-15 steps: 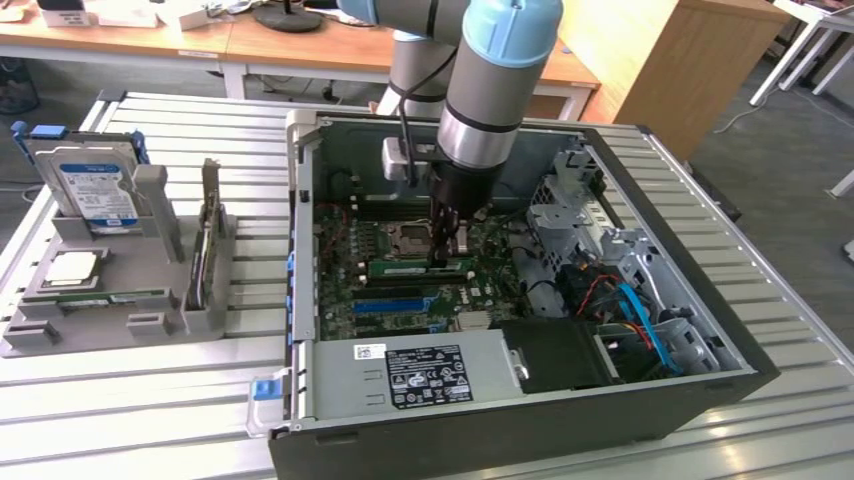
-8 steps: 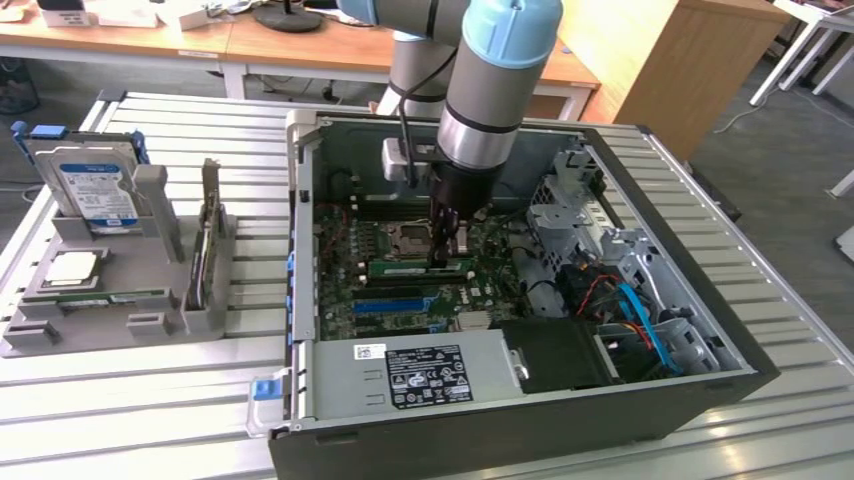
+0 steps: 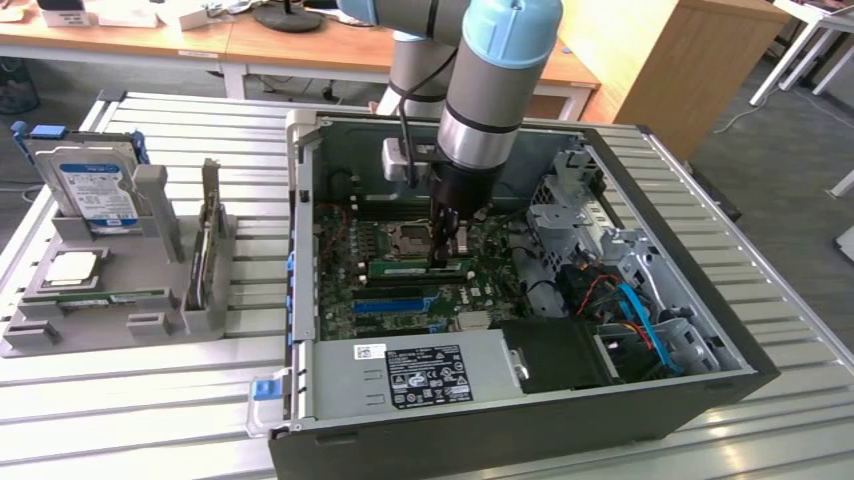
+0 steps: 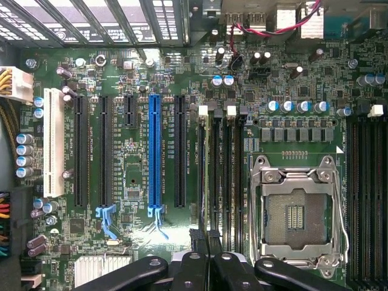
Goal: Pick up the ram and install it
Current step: 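Insert the ram into the slot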
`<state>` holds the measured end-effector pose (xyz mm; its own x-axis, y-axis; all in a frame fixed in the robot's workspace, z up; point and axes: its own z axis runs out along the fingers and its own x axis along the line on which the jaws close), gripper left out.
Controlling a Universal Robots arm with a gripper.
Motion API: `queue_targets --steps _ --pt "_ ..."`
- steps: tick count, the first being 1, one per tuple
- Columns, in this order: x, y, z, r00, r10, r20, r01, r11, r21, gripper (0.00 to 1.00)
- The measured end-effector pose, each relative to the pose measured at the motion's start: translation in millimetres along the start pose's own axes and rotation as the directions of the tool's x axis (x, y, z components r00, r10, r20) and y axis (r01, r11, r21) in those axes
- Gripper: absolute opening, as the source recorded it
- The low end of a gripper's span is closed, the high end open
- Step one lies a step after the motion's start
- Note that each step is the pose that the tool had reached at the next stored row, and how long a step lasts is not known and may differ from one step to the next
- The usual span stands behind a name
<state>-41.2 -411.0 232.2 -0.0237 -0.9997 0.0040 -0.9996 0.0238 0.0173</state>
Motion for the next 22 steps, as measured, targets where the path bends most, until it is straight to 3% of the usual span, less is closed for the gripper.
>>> queue_targets --steps 3,8,13,15,22 --pt "0.0 -0.6 0.0 1.0000 -0.002 0.0000 0.002 1.0000 -0.0006 0.12" --pt "0.0 -1.0 -0.4 1.0000 -0.002 -0.0002 0.002 0.9999 -0.0115 0.12" --pt "0.0 -1.1 -0.4 1.0000 -0.006 -0.0005 0.006 0.9999 -0.0158 0.12" --pt "-0.1 -1.9 -0.4 1.0000 -0.009 -0.0006 0.009 0.9998 -0.0202 0.12" --pt "0.0 -2.0 -0.4 0.9999 -0.012 -0.0006 0.012 0.9997 -0.0208 0.12"
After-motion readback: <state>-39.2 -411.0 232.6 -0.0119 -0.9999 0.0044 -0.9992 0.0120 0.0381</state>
